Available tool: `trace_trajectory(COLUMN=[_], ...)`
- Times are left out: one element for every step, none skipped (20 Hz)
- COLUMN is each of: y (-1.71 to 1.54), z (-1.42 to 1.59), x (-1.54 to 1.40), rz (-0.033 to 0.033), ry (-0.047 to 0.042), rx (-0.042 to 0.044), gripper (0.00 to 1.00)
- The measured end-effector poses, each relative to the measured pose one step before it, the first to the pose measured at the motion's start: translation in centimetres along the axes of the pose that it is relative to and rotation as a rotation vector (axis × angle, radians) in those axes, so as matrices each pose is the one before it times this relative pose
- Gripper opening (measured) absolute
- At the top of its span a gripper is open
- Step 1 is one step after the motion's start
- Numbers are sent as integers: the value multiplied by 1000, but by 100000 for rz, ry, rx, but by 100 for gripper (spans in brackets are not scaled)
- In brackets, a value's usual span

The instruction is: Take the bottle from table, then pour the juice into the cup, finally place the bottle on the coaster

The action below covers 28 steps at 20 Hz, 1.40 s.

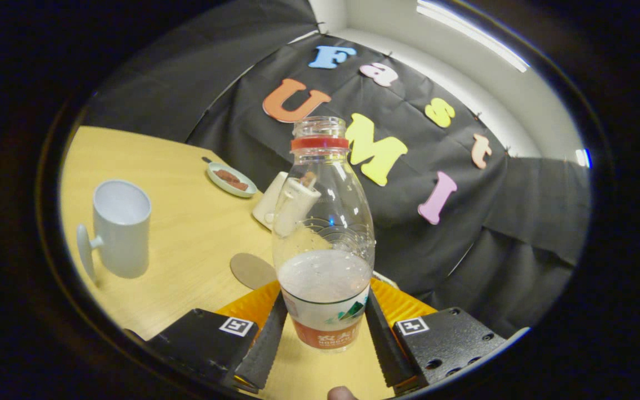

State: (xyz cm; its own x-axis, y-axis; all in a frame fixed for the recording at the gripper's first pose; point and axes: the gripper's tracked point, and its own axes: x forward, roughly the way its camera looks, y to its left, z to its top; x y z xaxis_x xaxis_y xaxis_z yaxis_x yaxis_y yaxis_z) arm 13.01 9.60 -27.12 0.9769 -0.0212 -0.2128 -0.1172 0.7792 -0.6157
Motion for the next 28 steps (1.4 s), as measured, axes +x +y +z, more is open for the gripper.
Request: trace_trajectory(y=[191,196,117,48,312,72,108,40,170,285,129,281,142,138,-18,-57,82,-36,170,238,-390,-291,-105,-197,-21,-33,-29,-146], z=[184,285,371,383,347,362,539,367,397,288,223,67,-13,-210,-98,286,65,178,70,118,-30,171,264,296,63,40,123,25], x=[-32,127,104,264,141,98,41,99,-90,7,-6,14,-44,32,-204,51,-95,131,49,-130,-19,-122,-216,5,192,209,-85,-109], rz=[-889,-1120,-821,-340,395,-547,-448,-532,-307,-80,87,358,458,97,-198,37,252,431,682,615,128,-565,-985,-708,168,885,454,-46], ry=[-768,-1132,-1195,-977,-875,-1081,-1475,-1402,-1448,-1098,-824,-552,-260,91,-148,-464,-162,-298,-75,-185,97,-416,-586,-857,-465,-297,-372,-129], rx=[-5821,-5248,-4490,-3867,-4067,-4255,-4464,-4360,-3997,-4138,-3665,-3302,-3073,-2666,-2406,-2527,-2667,-2642,-2022,-1544,-1749,-1891,-2097,-2307,-2056,-1554,-1471,-1909], gripper=[79,78,78,78,78,78,78,78,78,78,78,78,78,78,78,78,78,78,78,78,78,78,78,78,78,78,78,78])
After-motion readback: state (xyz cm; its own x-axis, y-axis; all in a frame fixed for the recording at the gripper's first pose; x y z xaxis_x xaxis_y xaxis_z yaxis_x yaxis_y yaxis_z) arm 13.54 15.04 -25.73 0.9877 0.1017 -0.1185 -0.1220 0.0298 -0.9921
